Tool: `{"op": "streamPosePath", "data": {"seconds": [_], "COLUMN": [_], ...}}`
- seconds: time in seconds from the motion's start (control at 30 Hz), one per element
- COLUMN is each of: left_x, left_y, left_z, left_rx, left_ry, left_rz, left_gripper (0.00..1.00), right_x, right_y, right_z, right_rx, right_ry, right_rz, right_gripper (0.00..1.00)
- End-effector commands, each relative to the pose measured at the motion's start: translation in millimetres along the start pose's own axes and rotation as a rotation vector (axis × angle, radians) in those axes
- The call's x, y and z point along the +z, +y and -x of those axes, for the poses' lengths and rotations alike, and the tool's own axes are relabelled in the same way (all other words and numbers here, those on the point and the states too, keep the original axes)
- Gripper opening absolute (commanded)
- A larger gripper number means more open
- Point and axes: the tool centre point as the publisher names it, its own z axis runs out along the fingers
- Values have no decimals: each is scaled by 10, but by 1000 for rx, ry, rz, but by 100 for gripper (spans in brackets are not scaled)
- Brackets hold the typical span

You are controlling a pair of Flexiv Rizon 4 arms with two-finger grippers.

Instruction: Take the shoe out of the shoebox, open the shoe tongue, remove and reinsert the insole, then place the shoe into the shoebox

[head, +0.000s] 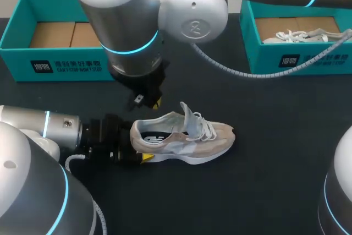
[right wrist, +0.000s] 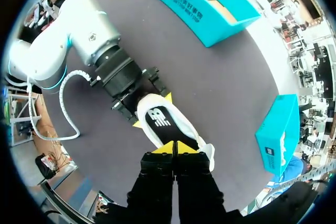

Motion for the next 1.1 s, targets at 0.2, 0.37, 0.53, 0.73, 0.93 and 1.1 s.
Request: {"op": "streamPosePath", "data": {"seconds": [0.2,0.37,0.53,0.73,0.93,1.1], "left_x": [16,16,16,16,16,16], "left_y": [22,22,22,22,22,22], "left_z": [-21,-21,-21,-21,-21,-21], "left_rx": [0,0,0,0,0,0], "left_ry": [-2,-2,-2,-2,-2,-2], "left_rz": [4,4,4,4,4,4], "left_gripper": [0,0,0,0,0,0], "right_x": [287,504,718,935,1160,1355], "right_y": [-53,-54,-45,-57,-100,-132], "right_z": [-94,-148,-155,-95,-28,13], "right_rx": [-93,-166,-246,-305,-367,-389], "right_ry": [-31,-38,-11,46,81,99], "right_rz": [-40,-5,-15,-33,0,23], "right_gripper": [0,0,0,0,0,0]}}
